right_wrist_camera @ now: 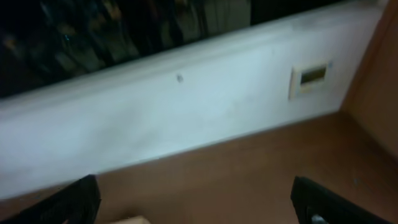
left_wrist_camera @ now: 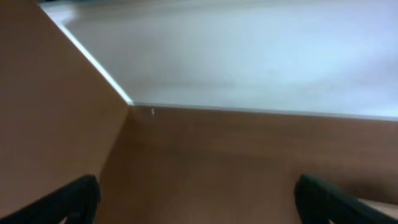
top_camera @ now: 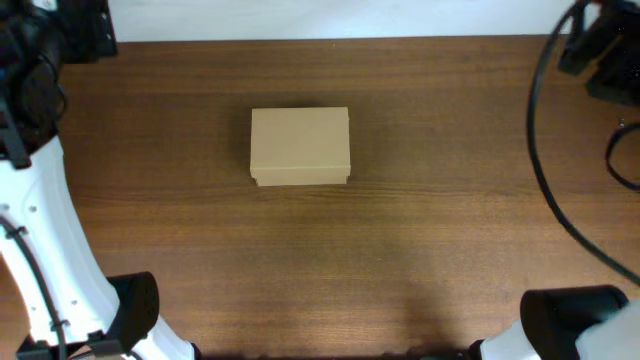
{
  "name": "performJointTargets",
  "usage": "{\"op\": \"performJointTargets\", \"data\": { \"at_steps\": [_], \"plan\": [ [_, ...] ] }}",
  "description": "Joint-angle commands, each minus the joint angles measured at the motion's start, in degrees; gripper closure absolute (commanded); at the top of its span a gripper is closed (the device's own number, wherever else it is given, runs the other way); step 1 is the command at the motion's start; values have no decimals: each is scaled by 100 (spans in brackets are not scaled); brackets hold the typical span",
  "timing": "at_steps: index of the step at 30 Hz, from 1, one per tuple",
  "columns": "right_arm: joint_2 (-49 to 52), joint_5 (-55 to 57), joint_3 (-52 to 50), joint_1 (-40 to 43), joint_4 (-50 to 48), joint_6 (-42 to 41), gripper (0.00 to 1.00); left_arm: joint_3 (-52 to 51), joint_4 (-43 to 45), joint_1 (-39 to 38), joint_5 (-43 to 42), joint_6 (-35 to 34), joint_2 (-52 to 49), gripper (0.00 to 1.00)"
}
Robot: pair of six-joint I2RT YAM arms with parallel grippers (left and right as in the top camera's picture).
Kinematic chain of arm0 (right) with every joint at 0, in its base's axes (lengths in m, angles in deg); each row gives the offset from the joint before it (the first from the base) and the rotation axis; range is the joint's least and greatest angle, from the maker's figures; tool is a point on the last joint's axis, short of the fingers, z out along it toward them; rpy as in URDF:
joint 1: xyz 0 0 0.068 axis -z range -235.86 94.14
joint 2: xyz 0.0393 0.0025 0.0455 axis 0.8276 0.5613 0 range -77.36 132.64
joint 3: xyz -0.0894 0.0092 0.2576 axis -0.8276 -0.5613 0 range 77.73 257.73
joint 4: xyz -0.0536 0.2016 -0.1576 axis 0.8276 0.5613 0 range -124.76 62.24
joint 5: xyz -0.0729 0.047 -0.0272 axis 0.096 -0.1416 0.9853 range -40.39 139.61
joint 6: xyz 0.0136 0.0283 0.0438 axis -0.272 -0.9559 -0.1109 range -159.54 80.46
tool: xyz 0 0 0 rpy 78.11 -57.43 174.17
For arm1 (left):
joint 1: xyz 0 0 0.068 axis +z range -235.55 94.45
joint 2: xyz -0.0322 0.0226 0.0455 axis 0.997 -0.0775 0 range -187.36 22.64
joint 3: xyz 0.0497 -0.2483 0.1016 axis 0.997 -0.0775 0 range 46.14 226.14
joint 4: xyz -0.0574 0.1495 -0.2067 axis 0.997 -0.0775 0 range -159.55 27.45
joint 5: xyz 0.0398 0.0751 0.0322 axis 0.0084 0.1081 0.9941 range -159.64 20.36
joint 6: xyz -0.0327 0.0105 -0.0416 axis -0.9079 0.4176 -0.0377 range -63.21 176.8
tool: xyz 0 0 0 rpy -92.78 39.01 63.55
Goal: Pack container
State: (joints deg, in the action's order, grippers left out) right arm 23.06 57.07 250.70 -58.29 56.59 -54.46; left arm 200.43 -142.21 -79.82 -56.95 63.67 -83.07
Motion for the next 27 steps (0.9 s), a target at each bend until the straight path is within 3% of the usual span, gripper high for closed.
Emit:
{"op": "performJointTargets", "data": {
  "at_steps": [1,10,27],
  "plan": [
    [98,96,-74,-11,245,-15,1,-39,-345,-7,20,31,-92,0],
    [98,96,-79,-11,595,-15,1,-39,-981,-7,20,31,-92,0],
    [98,96,-79,-11,595,-15,1,-39,-1001,-4,20,31,-92,0]
  ]
}}
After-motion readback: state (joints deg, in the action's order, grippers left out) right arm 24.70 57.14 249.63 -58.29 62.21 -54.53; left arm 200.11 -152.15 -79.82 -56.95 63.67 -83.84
